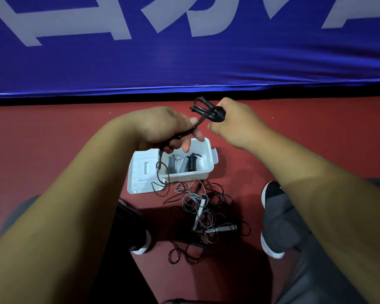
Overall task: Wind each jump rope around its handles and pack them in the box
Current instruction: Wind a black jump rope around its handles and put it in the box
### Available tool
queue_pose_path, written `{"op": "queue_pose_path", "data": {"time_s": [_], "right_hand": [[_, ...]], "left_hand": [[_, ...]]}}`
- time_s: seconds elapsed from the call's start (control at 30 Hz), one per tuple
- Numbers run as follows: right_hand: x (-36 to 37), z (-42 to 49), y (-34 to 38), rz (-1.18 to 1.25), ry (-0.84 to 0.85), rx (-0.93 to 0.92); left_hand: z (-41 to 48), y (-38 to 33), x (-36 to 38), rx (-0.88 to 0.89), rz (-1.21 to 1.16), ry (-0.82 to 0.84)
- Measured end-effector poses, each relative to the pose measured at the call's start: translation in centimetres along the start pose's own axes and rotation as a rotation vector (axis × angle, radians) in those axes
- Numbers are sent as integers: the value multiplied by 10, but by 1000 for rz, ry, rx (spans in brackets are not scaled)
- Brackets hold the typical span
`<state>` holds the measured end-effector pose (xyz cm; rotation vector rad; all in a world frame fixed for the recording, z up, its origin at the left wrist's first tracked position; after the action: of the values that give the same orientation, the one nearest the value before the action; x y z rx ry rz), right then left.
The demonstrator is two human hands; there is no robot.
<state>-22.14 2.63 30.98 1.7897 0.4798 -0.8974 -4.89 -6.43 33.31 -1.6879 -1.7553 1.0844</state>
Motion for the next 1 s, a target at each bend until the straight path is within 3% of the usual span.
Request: {"op": "queue_pose_path", "data": {"time_s": [0.13,0.3,0.4,0.53,0.73,0.8,0.93,1.0], "right_hand": [[-1,3,-2,170,28,83],[11,5,2,787,260,85],[16,1,8,877,334,45],[16,0,9,1015,268,101],[11,5,4,1203,213,140],[8,5,6,1199,177,113],[0,6,7,1142,110,84],[-3,5,9,1165,106,74]], "left_hand": [[-1,-3,0,80,16,-35],[1,6,-10,48,99,-143],[3,11,-13,15,140,-160],[4,4,-8,25,285,-270],[-1,-11,-7,208,474,-483],[-1,-13,-5,276,317,-476],[0,-19,-3,474,-352,-345],[0,-19,-7,508,-442,-304]]}}
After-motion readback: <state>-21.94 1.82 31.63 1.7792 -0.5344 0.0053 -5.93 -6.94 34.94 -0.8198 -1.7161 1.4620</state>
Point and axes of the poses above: each hand's wrist, its own z-axis towards the middle knuckle, its own x-axis out of the palm, y = z × x, the point moved 4 cm from there along z, towards the middle knuckle, and after that the axes turned 11 degrees about y, right-handed, at the moved point
